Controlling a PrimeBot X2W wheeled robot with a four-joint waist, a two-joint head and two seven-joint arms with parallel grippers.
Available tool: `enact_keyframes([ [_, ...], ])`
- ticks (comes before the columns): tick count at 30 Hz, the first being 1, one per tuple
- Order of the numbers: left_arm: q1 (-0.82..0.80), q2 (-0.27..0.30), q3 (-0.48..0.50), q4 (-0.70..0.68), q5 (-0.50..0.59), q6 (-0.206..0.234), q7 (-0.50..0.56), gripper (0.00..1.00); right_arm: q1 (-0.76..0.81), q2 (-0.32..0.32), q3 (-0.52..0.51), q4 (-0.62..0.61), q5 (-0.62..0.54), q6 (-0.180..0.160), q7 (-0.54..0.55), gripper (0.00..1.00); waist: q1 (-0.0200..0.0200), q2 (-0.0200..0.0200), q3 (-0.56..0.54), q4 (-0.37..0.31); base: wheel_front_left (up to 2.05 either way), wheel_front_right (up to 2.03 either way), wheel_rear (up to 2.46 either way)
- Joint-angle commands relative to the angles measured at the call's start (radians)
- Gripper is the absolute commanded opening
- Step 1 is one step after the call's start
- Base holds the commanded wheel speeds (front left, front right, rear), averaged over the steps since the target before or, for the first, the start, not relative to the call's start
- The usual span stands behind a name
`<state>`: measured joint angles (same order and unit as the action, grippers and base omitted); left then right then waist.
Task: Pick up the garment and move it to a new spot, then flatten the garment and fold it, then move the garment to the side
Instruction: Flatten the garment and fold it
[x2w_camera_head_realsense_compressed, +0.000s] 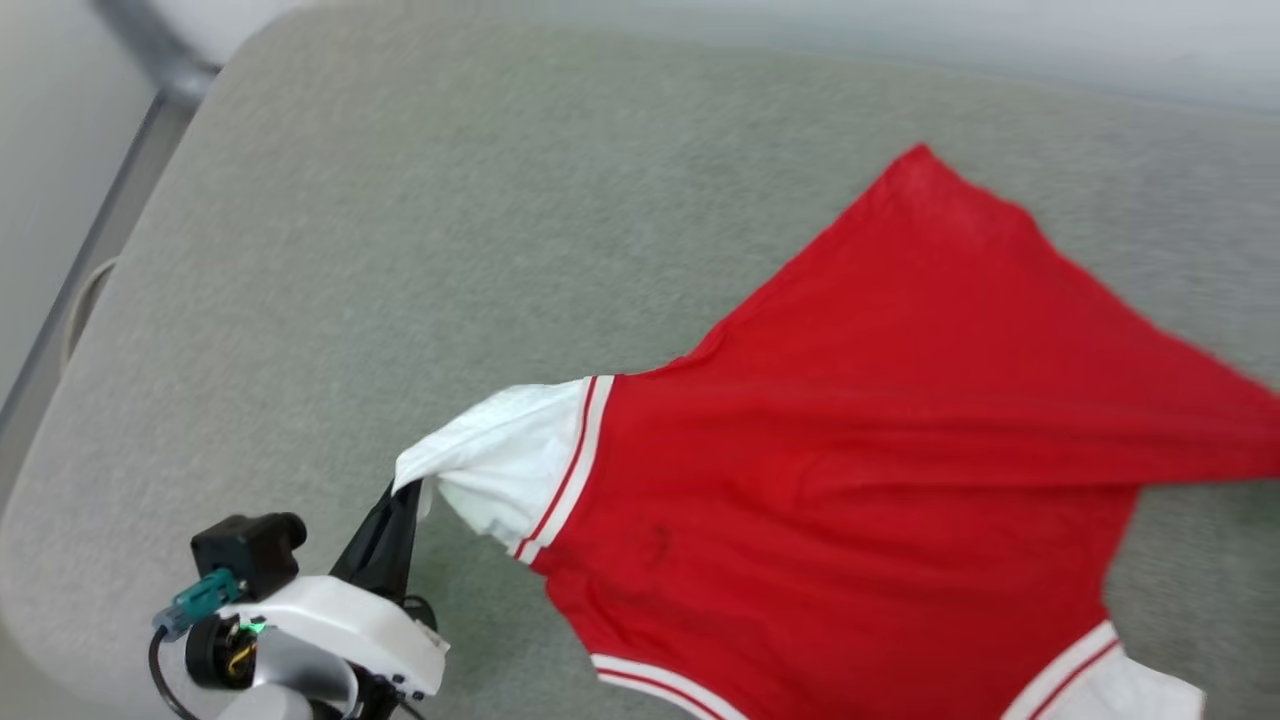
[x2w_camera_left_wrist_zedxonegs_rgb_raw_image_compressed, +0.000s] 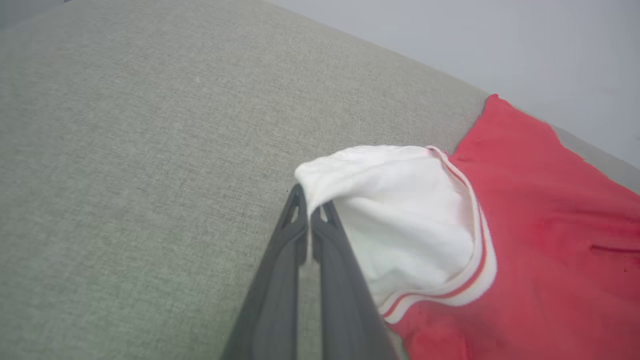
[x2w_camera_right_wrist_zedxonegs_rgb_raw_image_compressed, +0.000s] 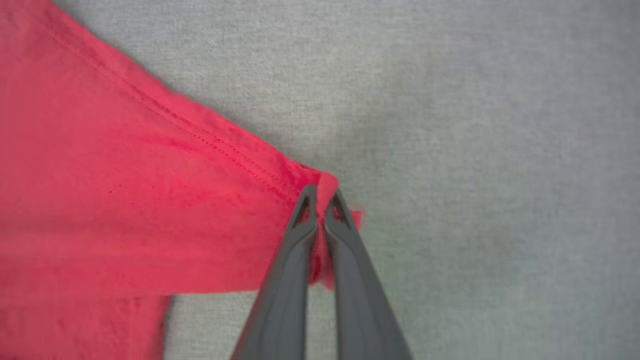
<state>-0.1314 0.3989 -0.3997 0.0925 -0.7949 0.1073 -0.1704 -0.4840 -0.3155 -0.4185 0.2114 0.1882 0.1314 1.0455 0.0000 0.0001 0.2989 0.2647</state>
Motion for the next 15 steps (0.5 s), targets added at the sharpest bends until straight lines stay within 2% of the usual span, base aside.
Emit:
enact_keyframes([
  [1, 0.023, 0.01, 0.01, 0.004, -0.008, 0.01, 0.004, 0.0, 0.066, 0.021, 0.001, -0.046, 0.016, -0.001, -0.004, 0.0, 0.0, -0.0001, -0.082, -0.093, 0.0, 0.0, 0.0],
  [8, 0.087, 0.03, 0.035, 0.02, -0.027, 0.046, 0.015, 0.0, 0.328, 0.1, -0.027, -0.172, 0.085, -0.001, -0.024, 0.0, 0.0, -0.0001, -0.158, -0.211, 0.0, 0.0, 0.0],
  [15, 0.121, 0.044, 0.04, 0.023, -0.041, 0.069, 0.033, 0.0, 0.512, 0.183, -0.059, -0.217, 0.113, -0.001, -0.06, 0.0, 0.0, -0.0001, -0.183, -0.263, 0.0, 0.0, 0.0],
])
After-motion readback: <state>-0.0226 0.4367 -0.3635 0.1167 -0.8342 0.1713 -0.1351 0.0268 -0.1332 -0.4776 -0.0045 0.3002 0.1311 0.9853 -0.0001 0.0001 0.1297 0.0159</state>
